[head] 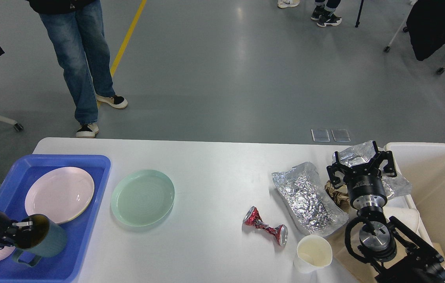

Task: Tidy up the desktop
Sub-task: 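Lower the dark green mug into the tray near the pink mug and release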

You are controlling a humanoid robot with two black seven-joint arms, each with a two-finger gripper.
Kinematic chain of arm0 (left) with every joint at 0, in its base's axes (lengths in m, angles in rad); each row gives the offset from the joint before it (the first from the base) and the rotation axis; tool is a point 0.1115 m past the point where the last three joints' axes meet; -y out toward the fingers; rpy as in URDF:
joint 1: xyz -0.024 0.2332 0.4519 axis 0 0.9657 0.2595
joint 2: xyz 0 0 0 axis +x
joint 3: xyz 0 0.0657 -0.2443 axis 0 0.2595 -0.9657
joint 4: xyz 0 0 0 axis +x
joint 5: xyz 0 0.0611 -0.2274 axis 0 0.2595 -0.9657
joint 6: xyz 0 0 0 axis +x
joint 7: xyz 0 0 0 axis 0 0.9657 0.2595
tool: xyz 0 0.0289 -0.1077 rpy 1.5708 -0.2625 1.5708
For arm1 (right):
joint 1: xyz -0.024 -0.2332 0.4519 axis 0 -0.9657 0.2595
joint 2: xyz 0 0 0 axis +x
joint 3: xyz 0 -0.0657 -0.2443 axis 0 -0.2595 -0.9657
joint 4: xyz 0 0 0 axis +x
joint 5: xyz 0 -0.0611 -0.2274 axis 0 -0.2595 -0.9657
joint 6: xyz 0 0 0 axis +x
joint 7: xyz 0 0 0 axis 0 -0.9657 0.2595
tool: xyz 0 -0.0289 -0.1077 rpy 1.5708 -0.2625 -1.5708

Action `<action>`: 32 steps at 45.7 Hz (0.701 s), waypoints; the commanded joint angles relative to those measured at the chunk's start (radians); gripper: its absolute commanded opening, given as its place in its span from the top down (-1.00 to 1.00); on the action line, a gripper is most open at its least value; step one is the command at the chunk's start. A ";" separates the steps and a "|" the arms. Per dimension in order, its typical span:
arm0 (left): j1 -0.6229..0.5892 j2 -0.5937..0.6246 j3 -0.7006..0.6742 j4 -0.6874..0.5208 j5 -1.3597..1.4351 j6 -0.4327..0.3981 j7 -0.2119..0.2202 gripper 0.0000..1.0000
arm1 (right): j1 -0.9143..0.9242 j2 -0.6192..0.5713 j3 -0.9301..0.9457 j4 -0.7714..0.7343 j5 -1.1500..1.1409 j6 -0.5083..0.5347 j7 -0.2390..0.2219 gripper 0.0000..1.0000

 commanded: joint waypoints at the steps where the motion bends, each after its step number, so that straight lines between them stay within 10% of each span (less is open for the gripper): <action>1: 0.000 0.000 0.003 -0.002 -0.009 0.008 0.000 -0.81 | 0.000 0.000 0.000 -0.001 0.000 0.000 0.000 -1.00; 6: -0.001 0.018 0.005 -0.006 -0.009 0.008 -0.009 -0.46 | 0.000 0.000 0.000 0.001 0.000 0.000 0.000 -1.00; 12: -0.004 0.041 0.009 -0.012 -0.009 -0.011 -0.006 0.61 | 0.000 0.000 0.000 -0.001 0.000 0.000 0.000 -1.00; 18: -0.006 0.041 0.009 -0.012 -0.009 -0.073 0.004 1.00 | 0.000 0.000 0.000 -0.001 0.000 0.000 0.000 -1.00; 24: -0.003 0.038 0.005 -0.011 -0.009 -0.087 -0.002 0.78 | 0.000 0.000 0.000 -0.001 0.000 0.000 0.000 -1.00; 29: -0.009 0.038 0.000 0.001 -0.022 -0.054 -0.002 -0.45 | 0.000 0.000 0.000 0.001 0.000 0.000 0.000 -1.00; 32: -0.006 0.037 0.000 0.001 -0.035 -0.015 0.001 -0.70 | 0.000 0.000 0.000 0.001 0.000 0.000 0.000 -1.00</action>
